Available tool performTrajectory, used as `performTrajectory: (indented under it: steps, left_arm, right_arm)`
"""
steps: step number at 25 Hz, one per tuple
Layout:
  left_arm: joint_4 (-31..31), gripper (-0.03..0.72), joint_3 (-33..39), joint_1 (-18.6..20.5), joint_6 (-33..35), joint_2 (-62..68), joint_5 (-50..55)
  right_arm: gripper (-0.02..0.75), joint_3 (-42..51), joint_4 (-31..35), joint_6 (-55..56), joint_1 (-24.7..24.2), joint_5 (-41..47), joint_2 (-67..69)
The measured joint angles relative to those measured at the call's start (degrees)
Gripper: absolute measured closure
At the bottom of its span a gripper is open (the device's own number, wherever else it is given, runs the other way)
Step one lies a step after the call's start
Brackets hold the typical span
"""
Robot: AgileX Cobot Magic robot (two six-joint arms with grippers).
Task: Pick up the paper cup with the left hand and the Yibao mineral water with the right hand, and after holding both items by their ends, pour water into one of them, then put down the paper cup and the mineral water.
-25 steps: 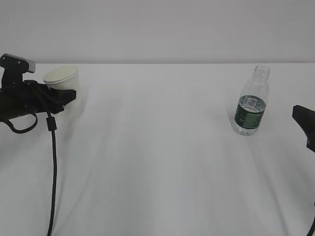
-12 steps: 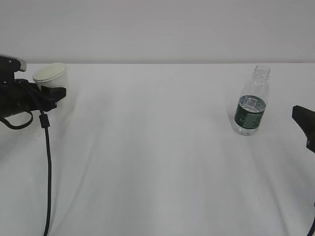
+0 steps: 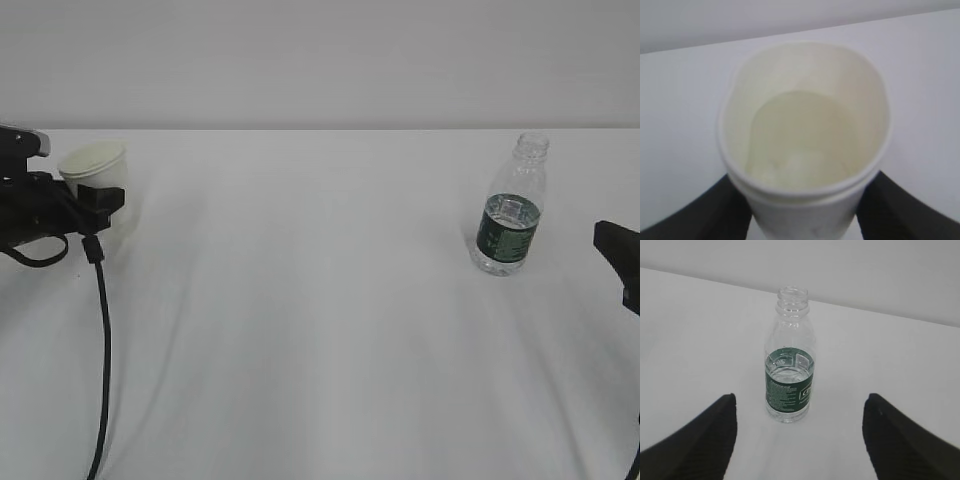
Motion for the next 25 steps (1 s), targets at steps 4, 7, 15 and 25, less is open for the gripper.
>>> performTrajectory:
  steps: [4, 7, 15, 25]
  left_arm:
    - [-0.6, 0.26, 0.0, 0.0, 0.5, 0.9, 0.4]
    - [-1.6, 0.26, 0.0, 0.0, 2.0, 1.2, 0.4]
    - [-4.4, 0.26, 0.0, 0.0, 3.2, 5.0, -2.6]
    - [-5.5, 0.26, -0.1, 0.0, 5.0, 5.8, -4.1]
  right_arm:
    - [0.146, 0.0, 0.0, 0.0, 0.0, 0.2, 0.0]
    - [0.146, 0.0, 0.0, 0.0, 0.0, 0.4, 0.0]
    - [0.146, 0.0, 0.0, 0.0, 0.0, 1.4, 0.0]
    - [0.146, 0.0, 0.0, 0.0, 0.0, 1.8, 0.0]
